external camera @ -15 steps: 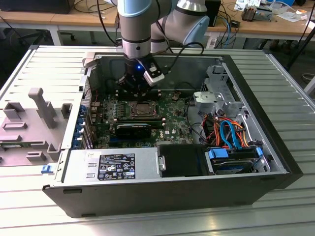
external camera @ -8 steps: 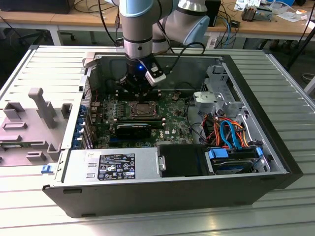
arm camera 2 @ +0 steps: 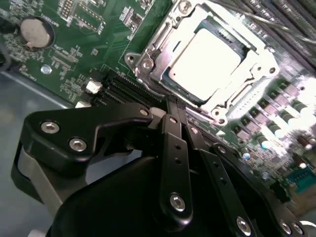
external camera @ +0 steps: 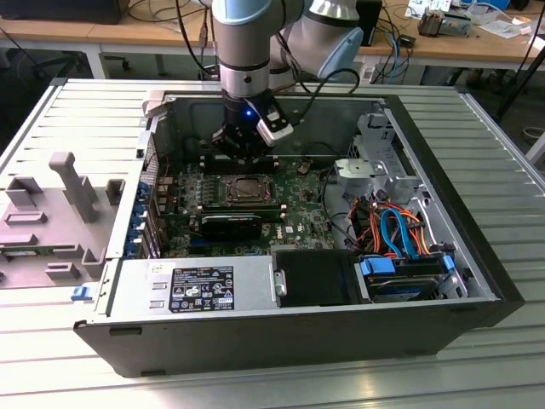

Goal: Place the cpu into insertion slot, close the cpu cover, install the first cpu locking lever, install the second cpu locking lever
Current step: 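Install the first cpu locking lever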

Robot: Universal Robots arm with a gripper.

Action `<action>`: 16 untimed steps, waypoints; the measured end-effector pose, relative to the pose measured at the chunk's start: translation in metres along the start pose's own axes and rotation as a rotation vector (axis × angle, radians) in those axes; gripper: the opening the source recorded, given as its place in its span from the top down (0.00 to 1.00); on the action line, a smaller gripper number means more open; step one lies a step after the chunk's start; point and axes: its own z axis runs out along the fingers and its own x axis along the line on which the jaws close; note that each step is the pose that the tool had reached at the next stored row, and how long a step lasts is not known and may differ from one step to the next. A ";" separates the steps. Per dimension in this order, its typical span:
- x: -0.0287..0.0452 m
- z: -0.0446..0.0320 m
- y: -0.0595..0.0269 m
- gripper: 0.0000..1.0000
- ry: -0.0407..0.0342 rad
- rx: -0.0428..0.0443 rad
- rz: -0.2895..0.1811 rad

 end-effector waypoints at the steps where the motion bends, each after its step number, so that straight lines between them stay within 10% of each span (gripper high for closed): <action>1: -0.0002 -0.0054 -0.0002 0.89 0.0002 0.0002 0.000; 6: -0.0011 -0.0114 -0.0023 0.89 0.0012 0.0000 0.000; 16: 0.0003 -0.0109 -0.0381 0.89 0.0091 -0.0033 0.000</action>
